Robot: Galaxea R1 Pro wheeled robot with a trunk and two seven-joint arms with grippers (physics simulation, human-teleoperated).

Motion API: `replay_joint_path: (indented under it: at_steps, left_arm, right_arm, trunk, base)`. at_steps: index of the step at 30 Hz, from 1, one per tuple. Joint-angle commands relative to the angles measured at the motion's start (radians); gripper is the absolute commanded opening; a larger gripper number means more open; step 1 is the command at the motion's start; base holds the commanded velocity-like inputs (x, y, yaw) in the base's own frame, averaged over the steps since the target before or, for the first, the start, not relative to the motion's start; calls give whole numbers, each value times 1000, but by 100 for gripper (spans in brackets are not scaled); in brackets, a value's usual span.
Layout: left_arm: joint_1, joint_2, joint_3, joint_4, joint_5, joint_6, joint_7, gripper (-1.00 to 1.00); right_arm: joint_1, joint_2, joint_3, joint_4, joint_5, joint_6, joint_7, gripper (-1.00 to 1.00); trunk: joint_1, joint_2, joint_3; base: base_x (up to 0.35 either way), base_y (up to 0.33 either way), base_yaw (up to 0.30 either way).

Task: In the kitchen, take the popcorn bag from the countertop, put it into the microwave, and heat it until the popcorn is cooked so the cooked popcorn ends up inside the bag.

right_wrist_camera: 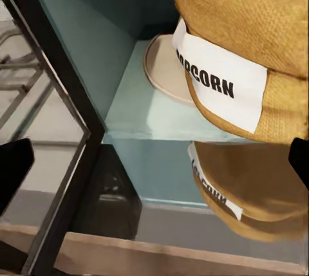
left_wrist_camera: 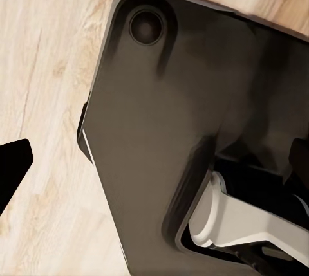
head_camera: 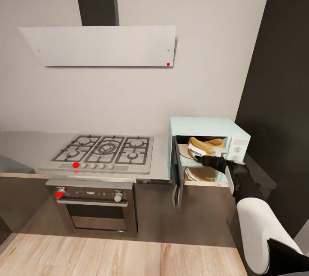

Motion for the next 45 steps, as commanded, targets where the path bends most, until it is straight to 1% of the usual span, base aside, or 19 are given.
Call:
replay_joint_path:
  at_steps: [1, 5, 7, 11, 15, 17, 25, 31, 45]
  left_arm:
    - [0, 0, 1, 0, 4, -2, 1, 100]
    - [0, 0, 1, 0, 4, -2, 1, 100]
    - [0, 0, 1, 0, 4, -2, 1, 100]
    - [0, -1, 2, 0, 4, -2, 1, 100]
    - [0, -1, 1, 0, 4, -2, 1, 100]
    - [0, -1, 1, 0, 4, -2, 1, 100]
    - [0, 0, 0, 0, 4, -1, 1, 100]
    - [0, 0, -1, 0, 5, -1, 1, 100]
    - [0, 0, -1, 0, 5, -1, 1, 100]
  right_arm:
    - [0, 0, -6, 0, 8, -5, 1, 100]
    - [3, -3, -10, 1, 6, -12, -7, 100]
    - [17, -2, -23, 0, 0, -27, -8, 100]
    - [32, -1, -35, 1, -4, -115, -12, 100]
    - [34, -6, -36, 25, -1, -191, -95, 100]
    - [34, -8, -36, 26, -2, -206, -103, 100]
    - [34, -7, -36, 29, -5, -212, -110, 100]
    - [34, -11, -36, 71, -1, -212, -109, 100]
    - [34, -11, -36, 75, 3, -214, -103, 100]
  trunk:
    - [1, -2, -2]
    - [1, -2, -2]
    - [1, -2, -2]
    - [1, -2, -2]
    - [1, -2, -2]
    - [1, -2, -2]
    - [1, -2, -2]
    - [1, -2, -2]
    - [1, -2, -2]
  base:
    - [0, 0, 0]
    - [0, 0, 0]
    - [0, 0, 0]
    - [0, 0, 0]
    - [0, 0, 0]
    - [0, 0, 0]
    - [50, 0, 0]
    - [244, 0, 0]
    - [266, 0, 0]
